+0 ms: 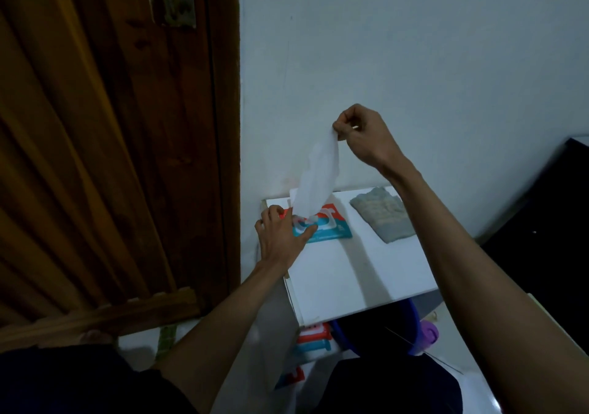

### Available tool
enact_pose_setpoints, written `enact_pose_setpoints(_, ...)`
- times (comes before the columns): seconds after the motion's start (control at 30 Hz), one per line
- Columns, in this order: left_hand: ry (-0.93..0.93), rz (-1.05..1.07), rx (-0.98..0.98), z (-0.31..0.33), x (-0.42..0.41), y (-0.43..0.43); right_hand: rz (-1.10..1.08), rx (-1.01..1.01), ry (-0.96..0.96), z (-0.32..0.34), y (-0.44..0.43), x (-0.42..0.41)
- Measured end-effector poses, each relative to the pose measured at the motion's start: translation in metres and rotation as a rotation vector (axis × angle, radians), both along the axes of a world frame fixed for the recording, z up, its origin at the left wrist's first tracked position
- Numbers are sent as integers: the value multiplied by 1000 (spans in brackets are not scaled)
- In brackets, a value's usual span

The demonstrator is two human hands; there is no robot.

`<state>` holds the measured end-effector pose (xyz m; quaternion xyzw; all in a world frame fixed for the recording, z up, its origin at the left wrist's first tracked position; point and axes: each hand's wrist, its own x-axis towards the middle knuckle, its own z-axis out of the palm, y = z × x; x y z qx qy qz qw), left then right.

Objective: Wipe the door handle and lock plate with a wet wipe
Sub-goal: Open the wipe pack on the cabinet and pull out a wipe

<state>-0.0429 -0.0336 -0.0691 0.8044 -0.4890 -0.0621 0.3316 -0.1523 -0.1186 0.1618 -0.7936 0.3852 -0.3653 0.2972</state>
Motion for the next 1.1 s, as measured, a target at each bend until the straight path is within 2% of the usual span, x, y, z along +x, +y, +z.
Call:
enact_pose_setpoints(0.23, 114, -80, -80, 24, 8, 8, 7, 22, 48, 4, 8, 4)
enact_pose_setpoints(0.47, 337, -192, -95, 108, 41, 17, 69, 67, 59, 21, 22, 27)
enact_pose_setpoints(0.6, 463, -242, -239, 157, 74, 24, 125, 107, 21, 37, 34, 48)
enact_pose_setpoints(0.73, 419, -307, -256, 196, 105, 35, 170, 149, -58, 55, 43, 69)
enact_pose_setpoints(0.87, 464, -331, -294, 229, 131, 54, 152, 186, -158, 72, 48, 91)
enact_pose_setpoints(0.97, 386, -300, -353, 253, 142, 68, 161, 286, -225, 81, 57, 104)
enact_pose_setpoints(1.1, 313, -261, -392, 286, 155, 85, 297, 442, -233, 91, 72, 115)
